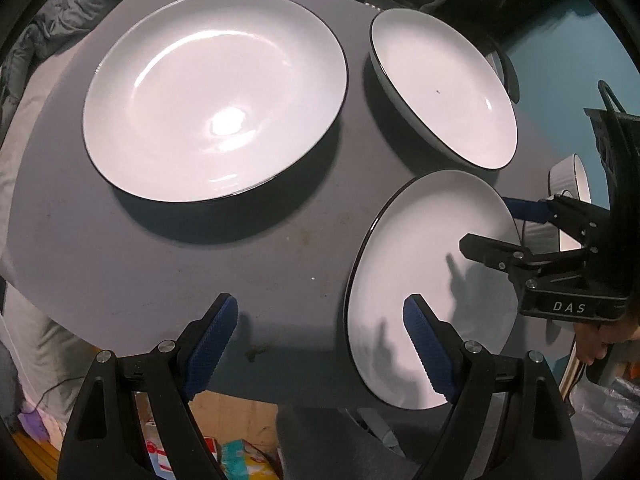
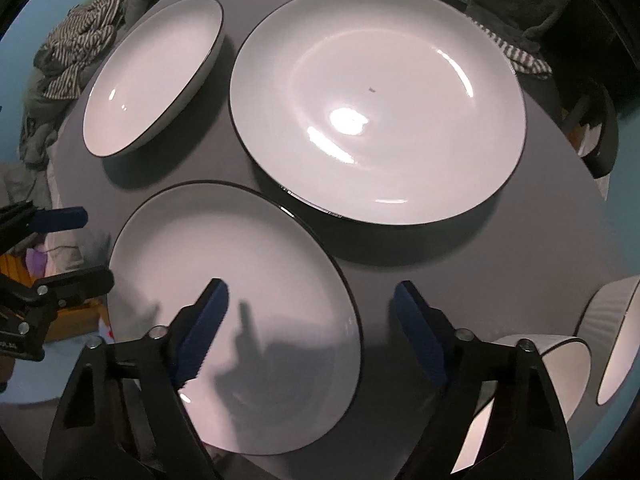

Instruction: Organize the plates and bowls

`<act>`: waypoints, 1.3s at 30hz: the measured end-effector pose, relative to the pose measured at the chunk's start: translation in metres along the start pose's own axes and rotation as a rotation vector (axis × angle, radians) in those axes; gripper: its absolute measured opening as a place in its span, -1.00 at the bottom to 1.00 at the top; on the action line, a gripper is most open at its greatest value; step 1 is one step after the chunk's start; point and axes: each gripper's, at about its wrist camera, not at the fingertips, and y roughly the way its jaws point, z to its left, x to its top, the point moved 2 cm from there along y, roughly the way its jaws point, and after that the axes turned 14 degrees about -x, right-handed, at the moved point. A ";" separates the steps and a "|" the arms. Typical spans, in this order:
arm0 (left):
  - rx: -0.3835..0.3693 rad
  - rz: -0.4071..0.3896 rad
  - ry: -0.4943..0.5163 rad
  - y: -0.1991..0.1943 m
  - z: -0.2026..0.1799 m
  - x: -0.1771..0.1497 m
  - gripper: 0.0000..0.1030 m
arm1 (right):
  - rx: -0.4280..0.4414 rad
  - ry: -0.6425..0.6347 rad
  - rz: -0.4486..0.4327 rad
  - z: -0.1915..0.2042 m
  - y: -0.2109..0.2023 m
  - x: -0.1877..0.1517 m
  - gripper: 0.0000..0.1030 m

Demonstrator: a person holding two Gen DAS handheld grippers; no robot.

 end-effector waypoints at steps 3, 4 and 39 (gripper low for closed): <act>-0.012 0.015 -0.007 0.002 0.000 -0.001 0.68 | 0.022 -0.001 0.018 0.000 0.004 -0.003 0.40; -0.012 0.017 -0.006 0.003 -0.002 -0.005 0.68 | 0.028 -0.004 0.022 0.000 0.005 -0.005 0.33; -0.103 0.113 -0.132 -0.008 0.045 -0.016 -0.63 | 0.097 0.131 0.098 -0.027 0.005 -0.026 -0.44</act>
